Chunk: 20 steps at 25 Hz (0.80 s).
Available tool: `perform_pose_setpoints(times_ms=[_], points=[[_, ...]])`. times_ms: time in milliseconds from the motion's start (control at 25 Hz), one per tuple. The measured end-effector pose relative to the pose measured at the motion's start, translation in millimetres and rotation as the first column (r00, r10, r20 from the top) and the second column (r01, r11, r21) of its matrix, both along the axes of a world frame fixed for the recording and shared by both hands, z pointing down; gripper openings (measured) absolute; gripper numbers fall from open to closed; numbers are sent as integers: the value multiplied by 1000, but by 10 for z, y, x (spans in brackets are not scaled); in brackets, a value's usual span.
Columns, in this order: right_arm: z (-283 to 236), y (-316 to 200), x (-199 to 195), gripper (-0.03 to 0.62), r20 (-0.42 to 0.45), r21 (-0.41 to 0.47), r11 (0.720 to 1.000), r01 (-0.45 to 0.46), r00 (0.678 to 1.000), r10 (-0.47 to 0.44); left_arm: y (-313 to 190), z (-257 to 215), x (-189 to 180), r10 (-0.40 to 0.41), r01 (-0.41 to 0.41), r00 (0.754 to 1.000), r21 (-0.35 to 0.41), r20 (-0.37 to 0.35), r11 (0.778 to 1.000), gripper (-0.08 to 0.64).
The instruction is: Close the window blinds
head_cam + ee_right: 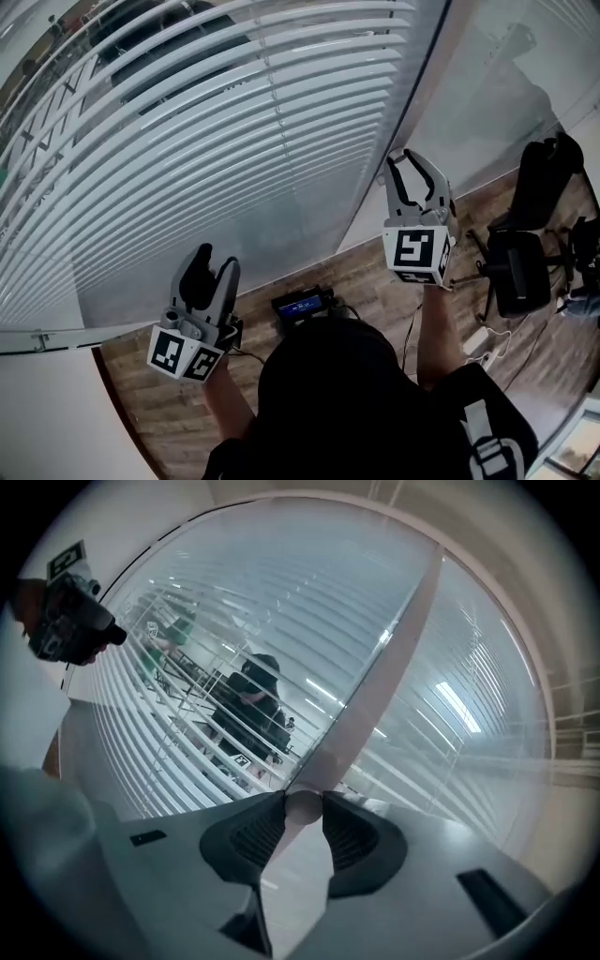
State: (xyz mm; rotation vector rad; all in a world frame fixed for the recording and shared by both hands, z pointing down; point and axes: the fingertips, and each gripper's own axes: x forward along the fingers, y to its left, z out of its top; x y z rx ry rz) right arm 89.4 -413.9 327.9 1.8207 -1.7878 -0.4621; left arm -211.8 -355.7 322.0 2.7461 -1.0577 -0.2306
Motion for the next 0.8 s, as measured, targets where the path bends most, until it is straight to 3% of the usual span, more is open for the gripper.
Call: perform_pose_setpoints(times_ms=[120, 240, 400, 480, 640, 680, 720, 800], points=[[51, 33, -1, 129, 215, 3, 1000, 26, 976, -26, 29, 74, -53, -7, 7, 1000, 2, -10, 1000, 210], [-29, 40, 14, 129, 473, 12, 998, 67, 879, -65, 56, 27, -72, -16, 16, 1000, -3, -9, 1000, 209], [-36, 11, 133, 129, 656, 11, 997, 72, 752, -62, 2, -33, 1, -13, 13, 1000, -15, 0, 1000, 209], [2, 5, 154, 129, 746, 14, 997, 74, 663, -60, -14, -4, 0, -13, 13, 1000, -14, -2, 1000, 210], [-71, -19, 161, 129, 914, 50, 992, 119, 395, -93, -11, -78, 6, -13, 13, 1000, -6, 3, 1000, 209], [-119, -28, 154, 129, 930, 60, 989, 132, 354, -103, -11, -118, 11, -13, 13, 1000, -6, 5, 1000, 210], [-150, -35, 148, 129, 936, 67, 988, 142, 333, -112, -9, -137, 15, -13, 13, 1000, -7, 5, 1000, 209], [-156, -40, 137, 129, 934, 84, 985, 150, 334, -131, -11, -107, 21, -12, 12, 1000, -10, 2, 1000, 209]])
